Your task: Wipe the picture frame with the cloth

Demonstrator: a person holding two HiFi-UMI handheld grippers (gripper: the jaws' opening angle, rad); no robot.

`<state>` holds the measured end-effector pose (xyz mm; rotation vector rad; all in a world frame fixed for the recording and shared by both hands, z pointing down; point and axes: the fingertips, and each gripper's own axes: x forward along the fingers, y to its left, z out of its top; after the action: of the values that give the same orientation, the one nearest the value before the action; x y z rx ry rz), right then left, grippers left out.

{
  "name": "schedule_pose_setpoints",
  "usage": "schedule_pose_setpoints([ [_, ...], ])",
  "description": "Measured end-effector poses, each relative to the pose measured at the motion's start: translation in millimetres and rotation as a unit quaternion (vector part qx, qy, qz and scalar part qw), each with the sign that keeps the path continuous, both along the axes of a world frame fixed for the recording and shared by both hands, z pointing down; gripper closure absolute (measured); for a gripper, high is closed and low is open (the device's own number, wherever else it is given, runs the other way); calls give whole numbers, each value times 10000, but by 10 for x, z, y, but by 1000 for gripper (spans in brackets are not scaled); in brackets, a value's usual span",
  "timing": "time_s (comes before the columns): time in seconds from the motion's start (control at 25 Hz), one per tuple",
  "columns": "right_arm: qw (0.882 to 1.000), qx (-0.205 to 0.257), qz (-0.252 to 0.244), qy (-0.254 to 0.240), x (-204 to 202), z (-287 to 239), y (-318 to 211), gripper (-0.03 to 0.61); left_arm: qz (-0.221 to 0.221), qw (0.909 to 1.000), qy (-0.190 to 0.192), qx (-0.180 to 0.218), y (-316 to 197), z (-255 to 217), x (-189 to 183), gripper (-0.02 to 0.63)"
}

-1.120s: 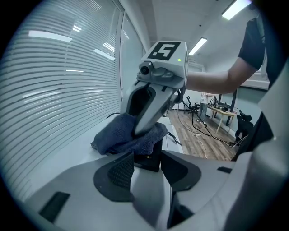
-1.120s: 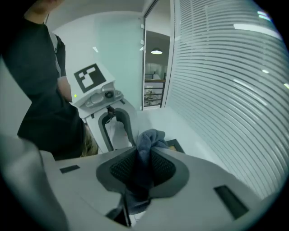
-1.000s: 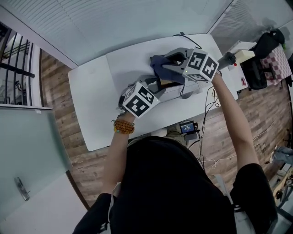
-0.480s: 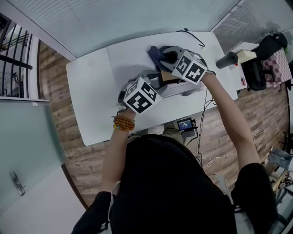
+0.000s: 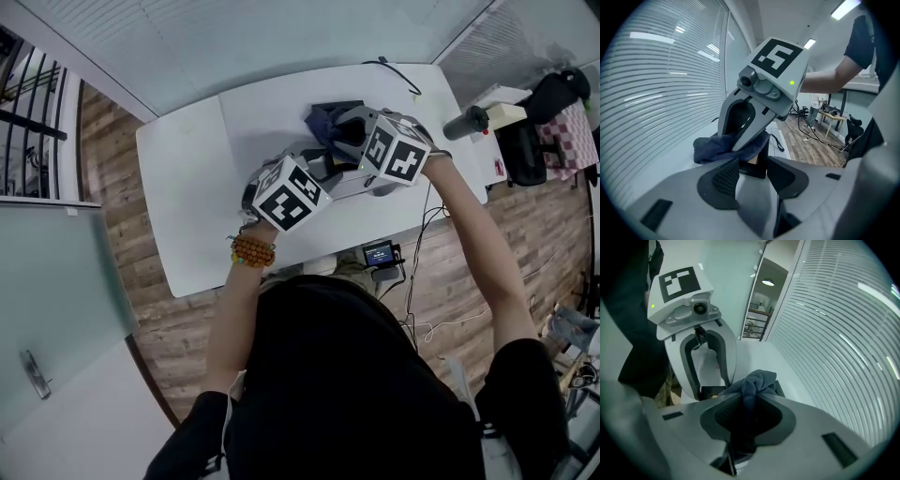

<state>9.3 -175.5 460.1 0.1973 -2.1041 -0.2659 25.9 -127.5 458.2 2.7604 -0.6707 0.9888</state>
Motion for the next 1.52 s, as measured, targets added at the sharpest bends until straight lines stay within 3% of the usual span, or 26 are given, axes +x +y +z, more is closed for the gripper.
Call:
schedule_pose_setpoints([
  [0.12,9994,-219,-193,160,36,8,142,518,5,10000,6,9,0,-2,8,428],
  [0.24,9958,-843,-352,60,68,17,242,518,19,10000,21,12,1,-9,5,430],
  [0.36,9813,-1791,-673,-228,143,-54,348,518,21,10000,46,-48,24,-7,7,431],
  [0.44,9736,-2078,-847,-425,229,-157,353,517,36,9999,69,-89,31,-8,28,431],
  [0.52,9811,-1704,-620,-680,275,-288,142,514,54,9999,71,-85,29,-17,35,431],
  [0.64,9985,-218,133,-479,343,-331,-425,512,60,10000,55,-42,17,-24,7,431],
  [0.76,9941,1001,246,336,357,-128,-685,512,40,10000,51,-40,17,-18,-18,431],
  [0.88,9890,1350,84,604,305,50,-614,512,43,10000,50,-38,12,-22,19,431],
  [0.96,9901,1234,58,667,278,97,-515,514,47,10000,45,-19,15,-21,20,431],
  [1.2,9993,121,182,312,206,67,-271,522,16,10000,41,-16,-9,-29,19,430],
  [1.4,9981,-601,36,144,129,72,79,522,19,10000,40,-42,-14,-8,-3,430],
  [1.52,9966,-812,-50,157,143,62,248,522,18,10000,36,-25,-7,-14,2,431],
])
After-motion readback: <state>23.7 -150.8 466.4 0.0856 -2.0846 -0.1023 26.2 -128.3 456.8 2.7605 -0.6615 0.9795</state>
